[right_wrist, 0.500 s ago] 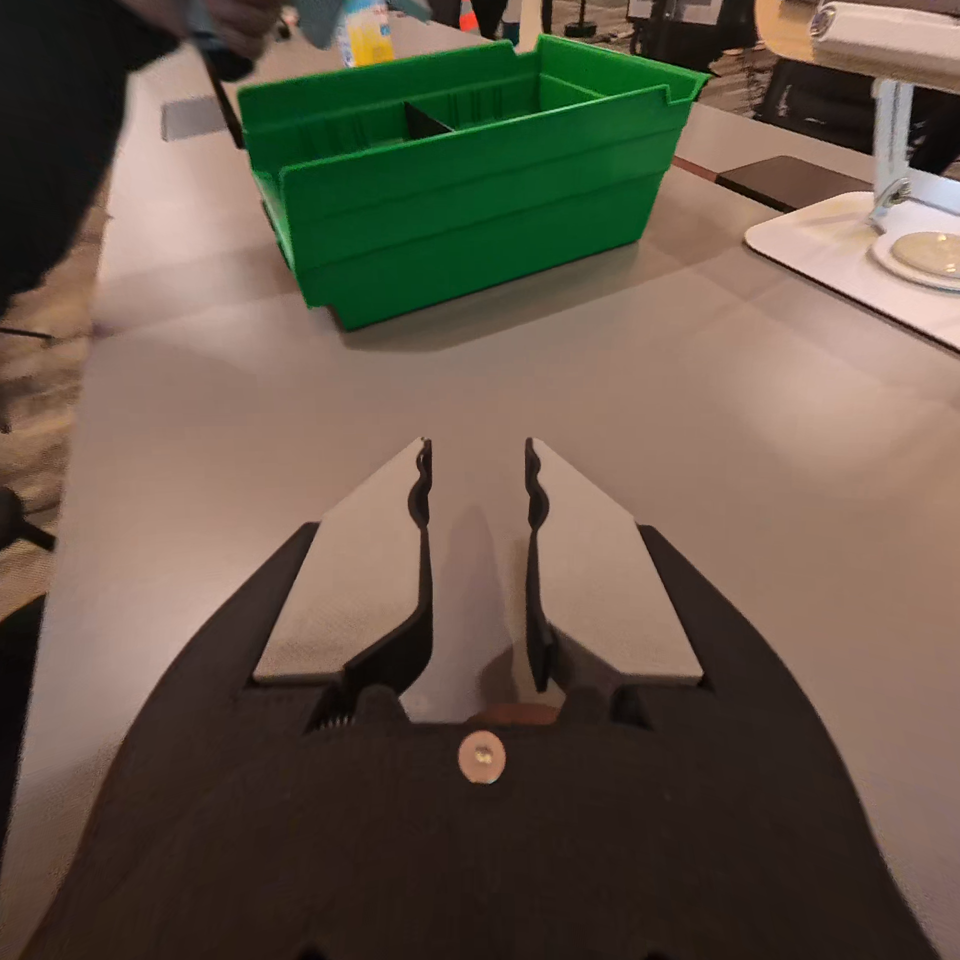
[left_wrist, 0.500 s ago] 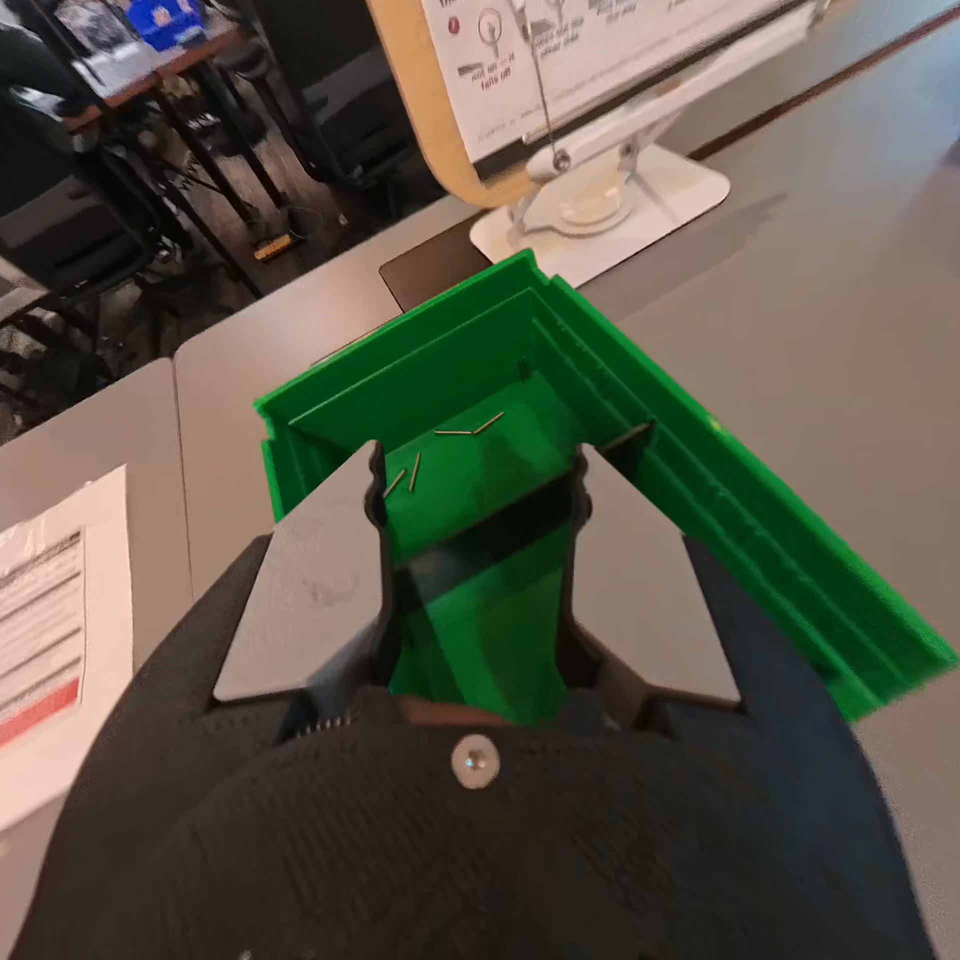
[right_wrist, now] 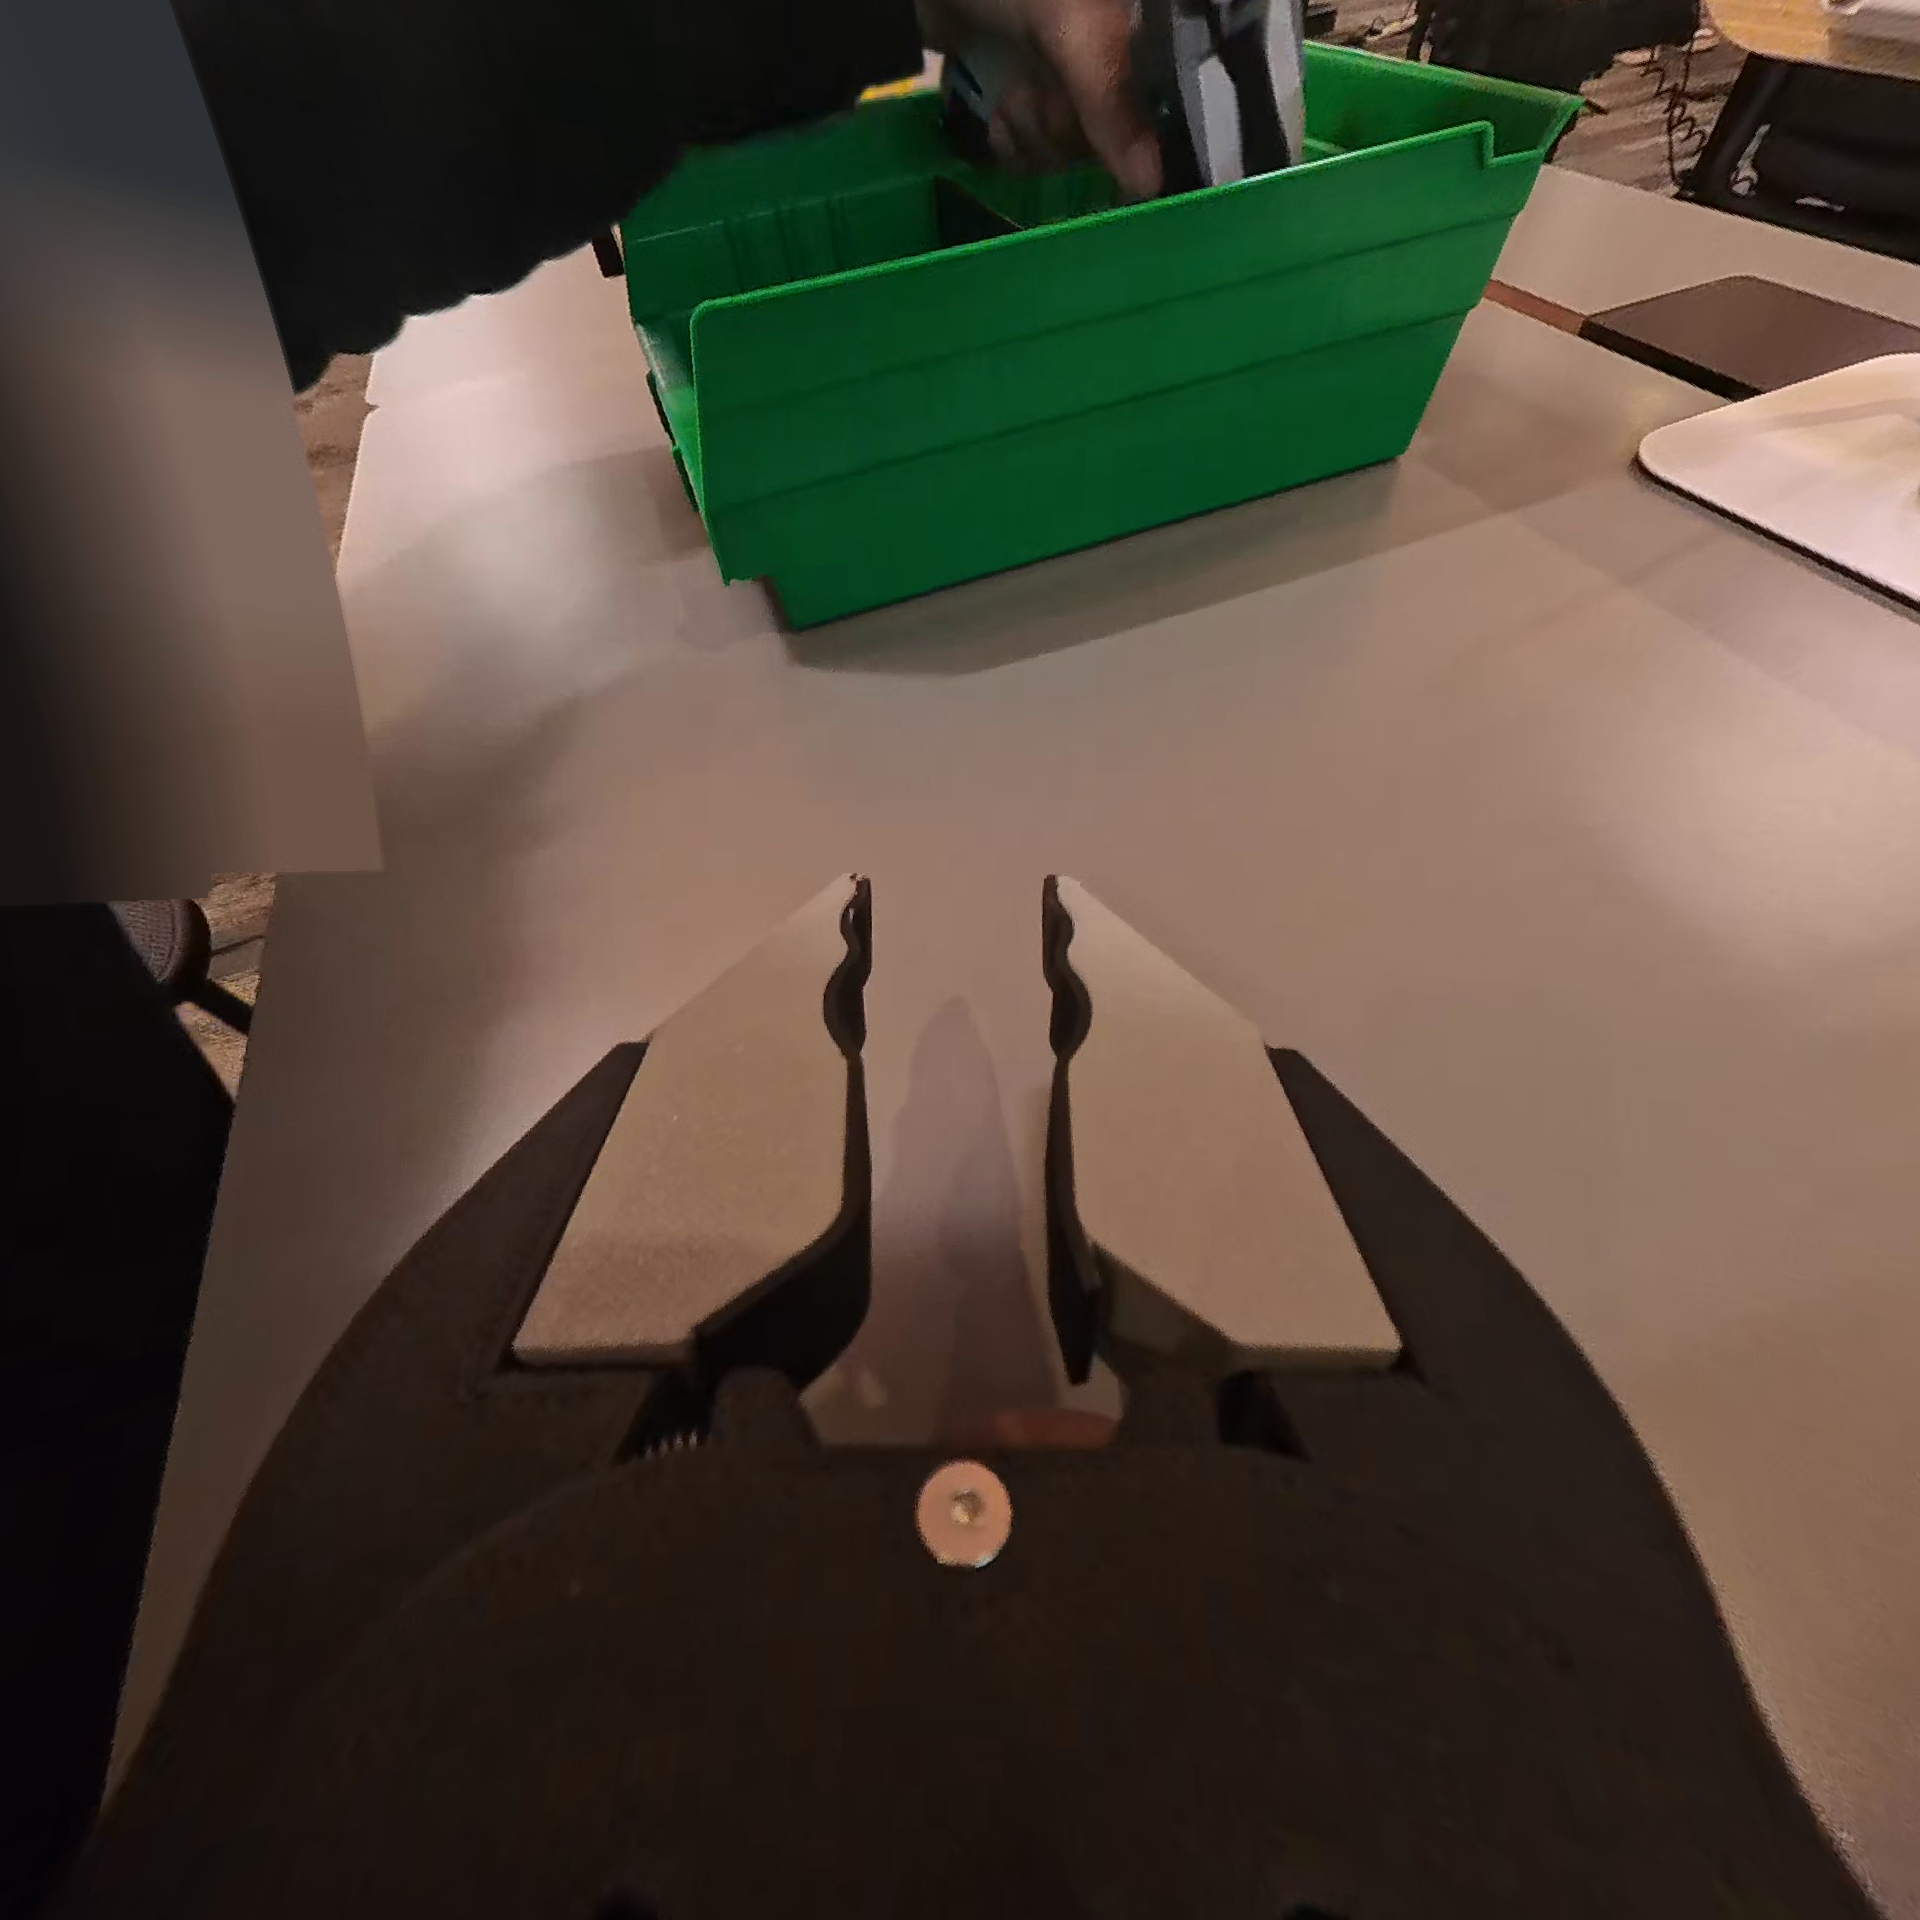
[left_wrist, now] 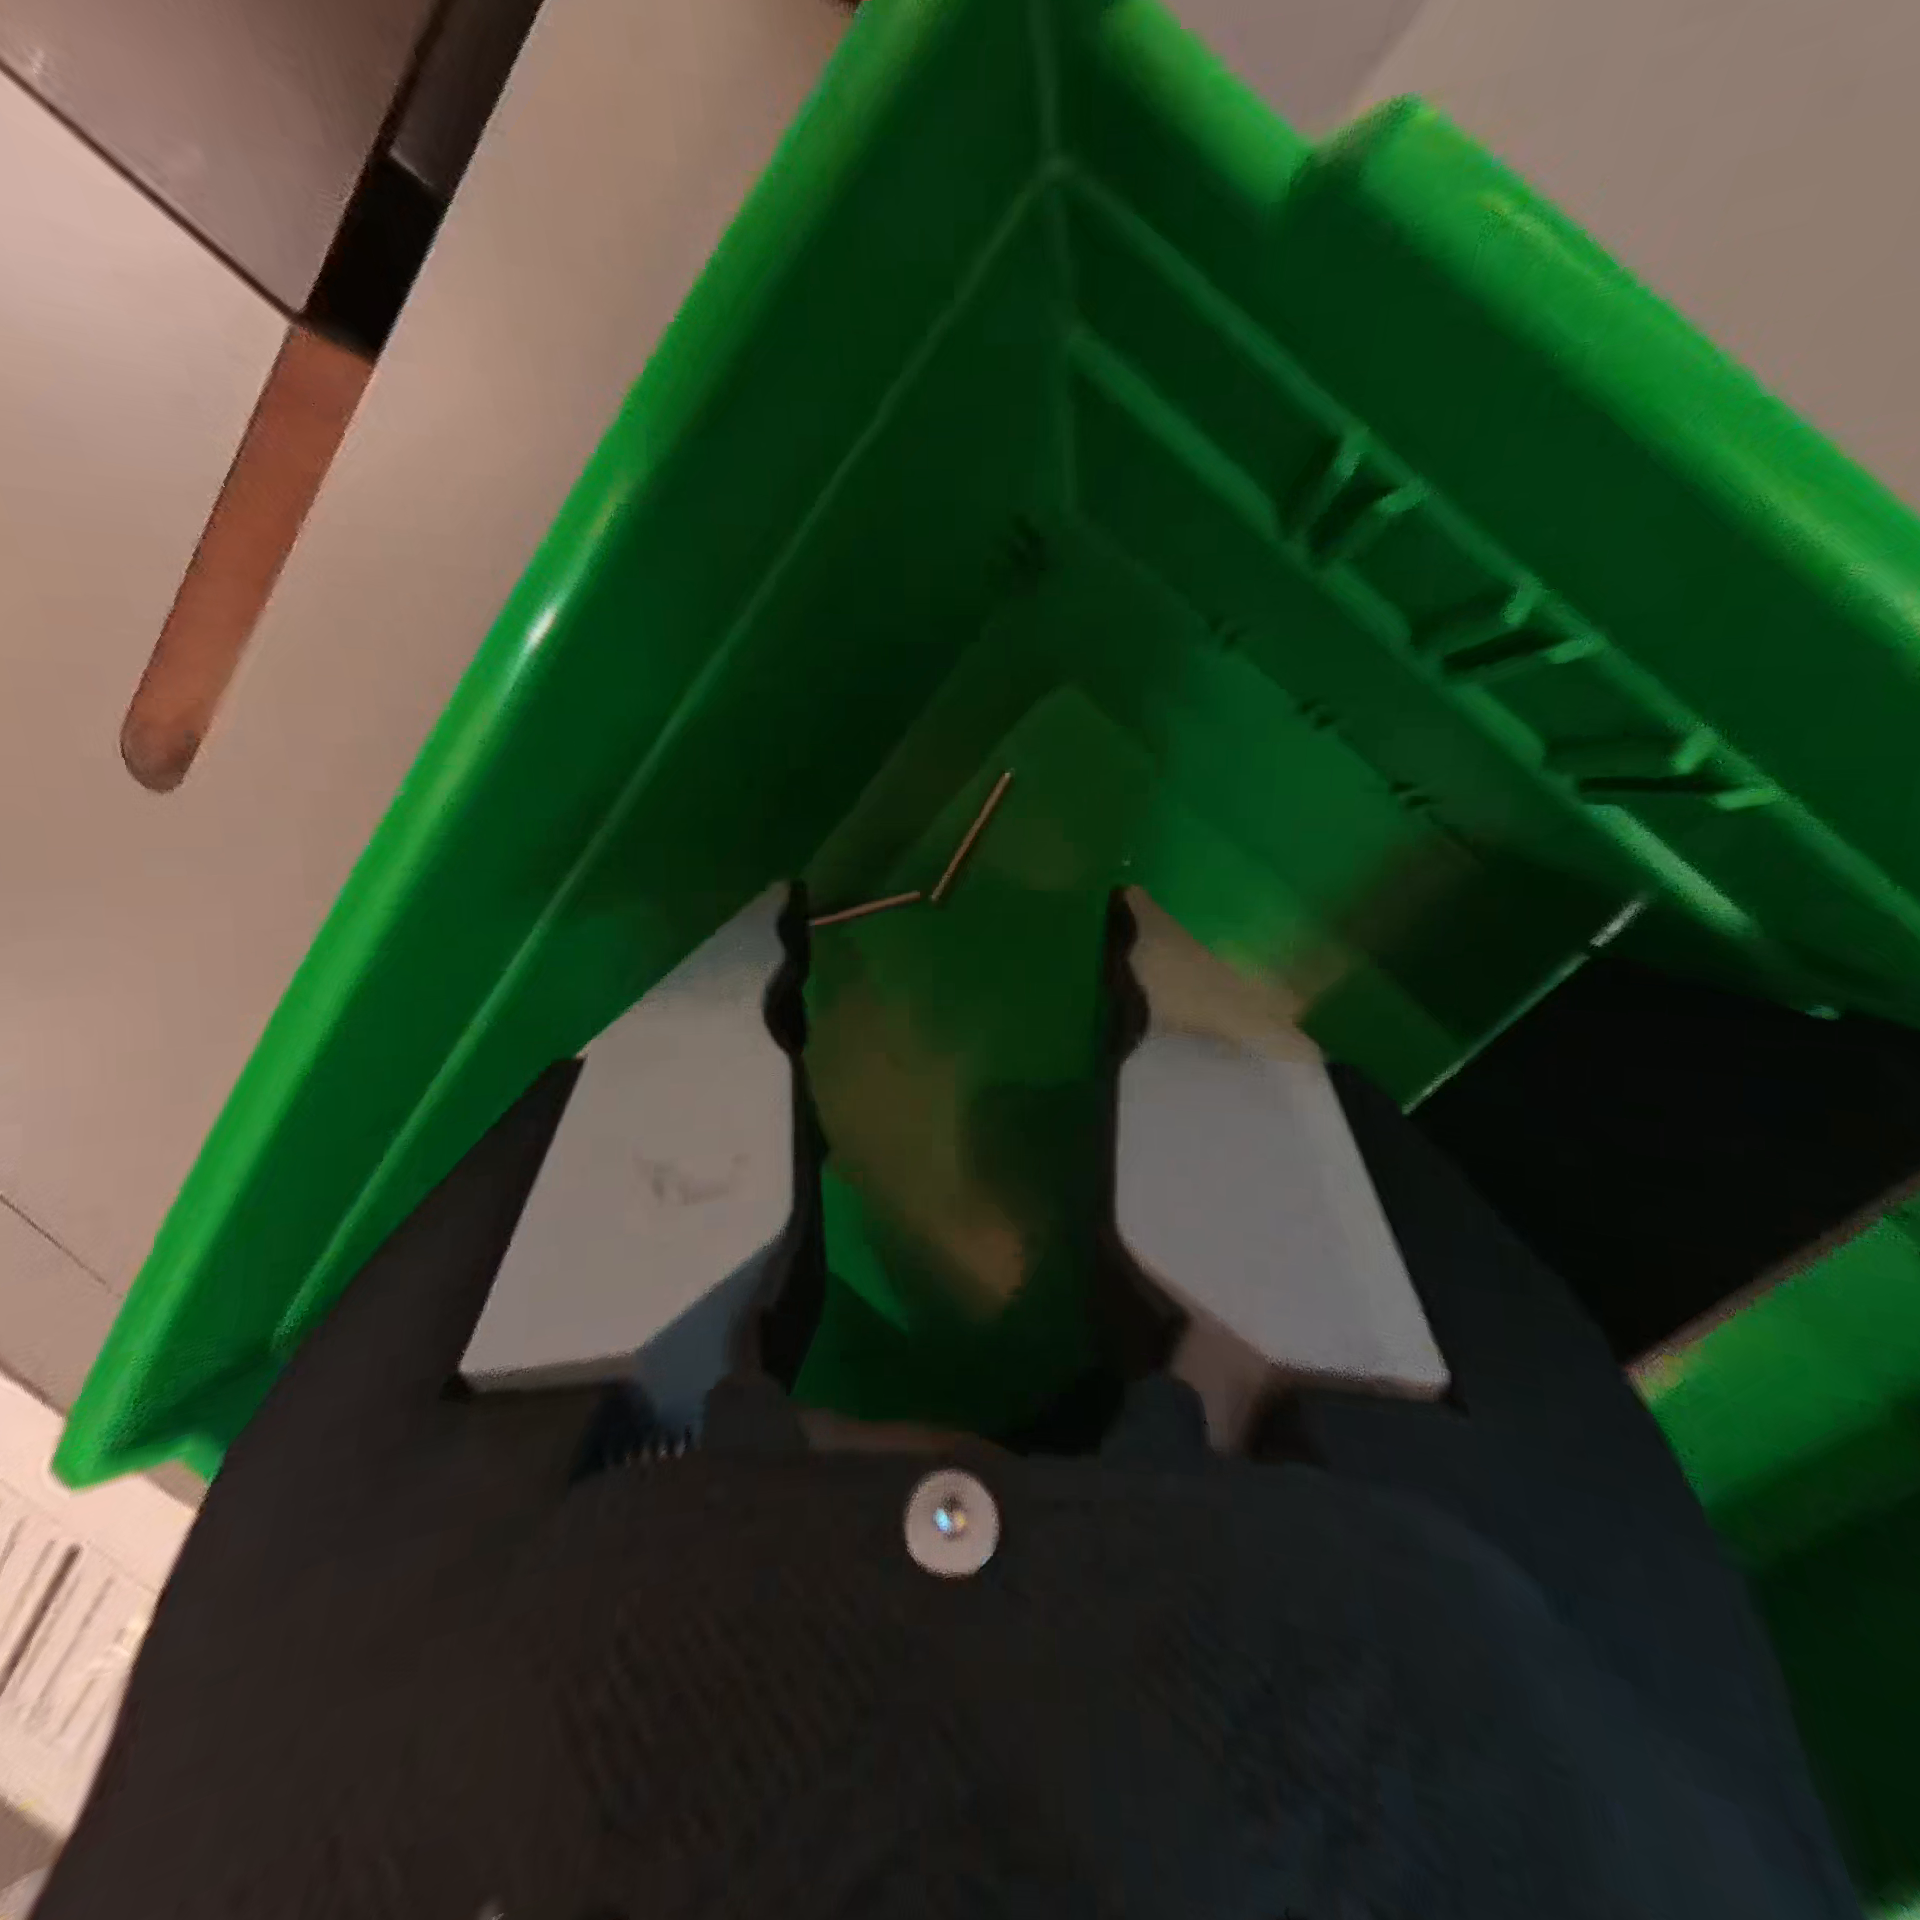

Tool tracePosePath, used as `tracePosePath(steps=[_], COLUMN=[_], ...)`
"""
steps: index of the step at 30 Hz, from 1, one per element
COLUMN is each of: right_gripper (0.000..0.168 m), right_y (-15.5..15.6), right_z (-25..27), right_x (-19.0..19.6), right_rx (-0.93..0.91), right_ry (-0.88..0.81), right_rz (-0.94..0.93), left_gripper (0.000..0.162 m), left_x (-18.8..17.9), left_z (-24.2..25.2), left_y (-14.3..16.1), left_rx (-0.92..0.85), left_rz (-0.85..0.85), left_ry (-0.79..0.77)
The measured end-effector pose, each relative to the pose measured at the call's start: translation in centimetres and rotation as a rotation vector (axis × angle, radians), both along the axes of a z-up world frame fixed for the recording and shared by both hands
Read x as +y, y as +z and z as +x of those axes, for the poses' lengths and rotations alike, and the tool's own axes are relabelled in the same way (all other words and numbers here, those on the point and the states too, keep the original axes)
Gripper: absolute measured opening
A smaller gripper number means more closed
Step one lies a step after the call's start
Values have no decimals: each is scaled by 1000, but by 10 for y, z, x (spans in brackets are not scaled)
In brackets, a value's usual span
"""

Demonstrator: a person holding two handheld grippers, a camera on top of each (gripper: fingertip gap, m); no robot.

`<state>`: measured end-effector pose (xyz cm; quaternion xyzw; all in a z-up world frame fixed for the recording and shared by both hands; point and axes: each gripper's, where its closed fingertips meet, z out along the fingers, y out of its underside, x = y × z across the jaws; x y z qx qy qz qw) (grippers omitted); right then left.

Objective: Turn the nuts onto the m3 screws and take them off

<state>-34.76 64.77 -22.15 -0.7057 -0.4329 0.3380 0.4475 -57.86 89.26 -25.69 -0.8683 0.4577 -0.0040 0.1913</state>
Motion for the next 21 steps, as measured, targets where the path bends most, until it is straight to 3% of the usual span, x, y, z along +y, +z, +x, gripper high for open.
tracePosePath(steps=[5,12,17,21], right_gripper=[29,28,27,27], right_y=[-4,-8,-8,-7], right_z=[-3,-5,-5,-5], right_x=[-3,-4,-5,-5], right_rx=[-37,-66,-61,-55], right_ry=[12,22,28,30], right_rz=[24,24,18,15], left_gripper=[27,15,1,0], left_x=[15,13,7,6], left_z=[-13,-2,2,2], left_y=[-16,-19,-21,-21], left_rx=[110,31,68,148], left_rz=[-13,-115,-121,-77], left_ry=[-26,-78,-183,-226])
